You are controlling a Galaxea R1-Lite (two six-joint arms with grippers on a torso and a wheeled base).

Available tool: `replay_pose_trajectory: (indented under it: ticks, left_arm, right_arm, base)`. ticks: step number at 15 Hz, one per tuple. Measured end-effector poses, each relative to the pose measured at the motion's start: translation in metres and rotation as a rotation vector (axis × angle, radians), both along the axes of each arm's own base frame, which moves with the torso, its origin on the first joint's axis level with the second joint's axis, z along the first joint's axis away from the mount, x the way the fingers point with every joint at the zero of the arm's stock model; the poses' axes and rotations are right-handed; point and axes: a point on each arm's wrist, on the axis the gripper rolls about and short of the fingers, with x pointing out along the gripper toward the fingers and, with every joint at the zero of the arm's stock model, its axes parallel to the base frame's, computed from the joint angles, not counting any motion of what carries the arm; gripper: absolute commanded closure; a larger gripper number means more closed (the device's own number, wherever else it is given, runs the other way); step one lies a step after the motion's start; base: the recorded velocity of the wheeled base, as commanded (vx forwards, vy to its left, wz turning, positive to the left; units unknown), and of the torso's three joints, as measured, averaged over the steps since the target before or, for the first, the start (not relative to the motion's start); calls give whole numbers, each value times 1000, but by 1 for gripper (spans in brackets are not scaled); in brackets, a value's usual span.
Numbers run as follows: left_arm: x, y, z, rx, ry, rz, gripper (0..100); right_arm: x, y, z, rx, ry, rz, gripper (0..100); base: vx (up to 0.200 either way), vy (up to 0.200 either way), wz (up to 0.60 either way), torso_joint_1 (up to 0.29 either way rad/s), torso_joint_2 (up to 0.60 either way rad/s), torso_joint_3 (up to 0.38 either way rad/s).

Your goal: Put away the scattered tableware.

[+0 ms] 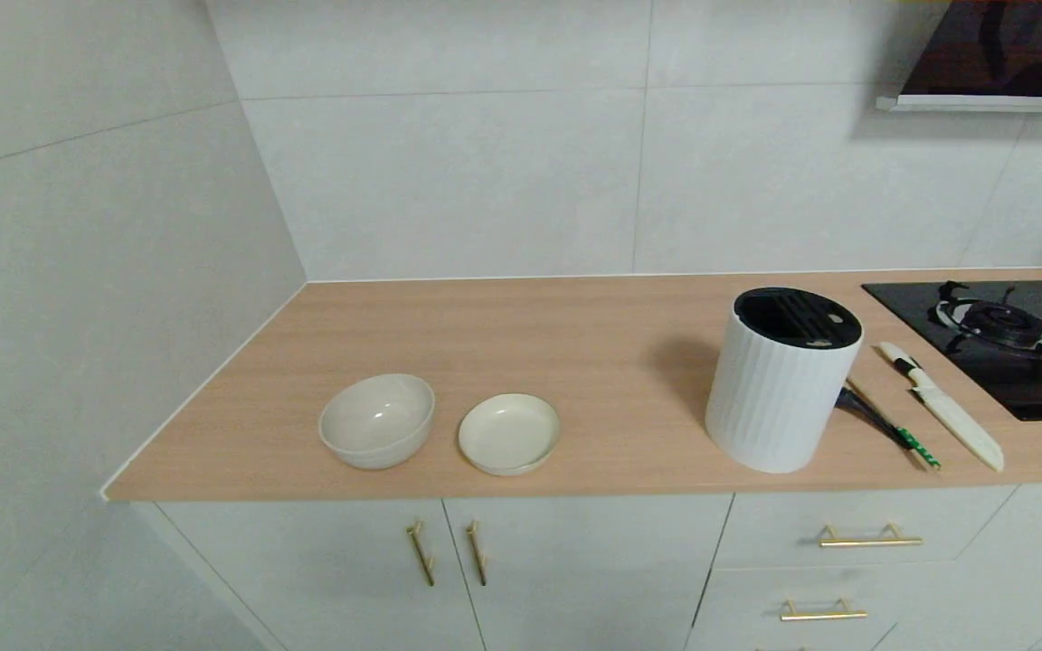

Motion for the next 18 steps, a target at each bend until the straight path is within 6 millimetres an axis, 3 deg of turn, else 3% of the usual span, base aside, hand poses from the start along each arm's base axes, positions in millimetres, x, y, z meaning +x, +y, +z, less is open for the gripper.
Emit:
replay_pose_trajectory:
  ticks: [7,18]
  left_arm:
    - [0,0,0,0,0,0,0]
    - [0,0,0,1,0,0,0]
  right_arm:
    - [0,0,0,0,0,0,0]
    - [0,0,0,0,0,0,0]
  base:
    - [0,200,0,4,3,3]
    - [0,0,0,0,0,0]
